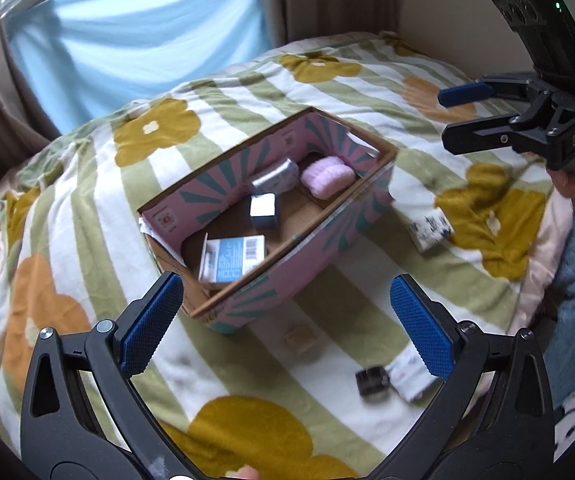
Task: Organize objects
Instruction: 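Grasp the black jar with the left tool while the right tool grasps the white sock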
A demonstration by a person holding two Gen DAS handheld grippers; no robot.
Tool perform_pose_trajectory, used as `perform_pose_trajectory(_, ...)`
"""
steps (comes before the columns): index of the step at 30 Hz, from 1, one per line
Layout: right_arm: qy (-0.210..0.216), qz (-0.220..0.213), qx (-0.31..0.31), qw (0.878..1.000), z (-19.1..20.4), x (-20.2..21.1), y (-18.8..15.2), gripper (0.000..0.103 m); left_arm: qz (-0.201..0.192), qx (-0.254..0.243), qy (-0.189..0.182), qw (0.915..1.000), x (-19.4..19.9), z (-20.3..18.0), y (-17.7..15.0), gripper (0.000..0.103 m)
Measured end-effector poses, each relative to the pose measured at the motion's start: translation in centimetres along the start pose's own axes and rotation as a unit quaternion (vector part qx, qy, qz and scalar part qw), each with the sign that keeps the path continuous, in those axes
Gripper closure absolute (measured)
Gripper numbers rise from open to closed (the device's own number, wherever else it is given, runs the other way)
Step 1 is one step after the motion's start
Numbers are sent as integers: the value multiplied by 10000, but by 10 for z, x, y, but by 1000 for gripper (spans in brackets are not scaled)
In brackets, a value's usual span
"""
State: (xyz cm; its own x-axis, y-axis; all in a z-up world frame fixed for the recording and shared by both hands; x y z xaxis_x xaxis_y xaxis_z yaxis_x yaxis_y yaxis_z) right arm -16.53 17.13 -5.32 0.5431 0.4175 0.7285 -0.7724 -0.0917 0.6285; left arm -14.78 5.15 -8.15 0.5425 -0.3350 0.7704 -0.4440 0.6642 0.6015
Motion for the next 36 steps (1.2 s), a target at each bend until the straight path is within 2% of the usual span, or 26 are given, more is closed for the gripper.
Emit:
perform_pose_trajectory(4,225,117,384,9989,22,13,-25,0,66,-427,-168,9989,6,-21,-15,0)
perform_pose_trajectory(9,496,362,861,9944,45,12,-64,0,52,-997,-612,9931,2,-54,-38,0)
perform_pose_trajectory(13,792,637,972,9901,56,-1,-95,0,177,-1403,-968,9852,-16,-78,-58,0)
perform_pose_trajectory(18,906,950,1079,9855,58,-28,-129,0,362,-1691,-1241,9771,-47,-100,-83,0)
perform_pose_trajectory(22,945,1268,1188,9802,58,-53,-158,0,439,-1891,-1390,9711,-65,-113,-99,0)
perform_pose_trajectory(28,970,1637,1427,9713,60,-80,-194,0,514,-2394,-1414,9592,-79,-123,-119,0)
perform_pose_trajectory(31,927,1756,1484,9688,59,-92,-205,0,575,-2506,-1402,9562,-85,-122,-125,0)
perform_pose_trajectory(36,948,1920,1463,9658,56,-104,-218,1,586,-2480,-1466,9558,-96,-119,-129,1)
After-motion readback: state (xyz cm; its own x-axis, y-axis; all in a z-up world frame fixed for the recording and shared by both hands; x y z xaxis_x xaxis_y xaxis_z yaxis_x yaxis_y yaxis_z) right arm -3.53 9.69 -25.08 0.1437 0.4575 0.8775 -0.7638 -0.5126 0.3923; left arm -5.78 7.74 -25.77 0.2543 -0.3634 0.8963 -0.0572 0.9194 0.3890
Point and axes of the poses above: each gripper's, at about its wrist camera, not at the fingertips, and x roughly against the way its jaws point, z to its left, y to its top, the point moved 9 cm from there along -x, roughly the way its jaws point, and after that the axes turned 12 degrees about -x, right-handed, at the moved point
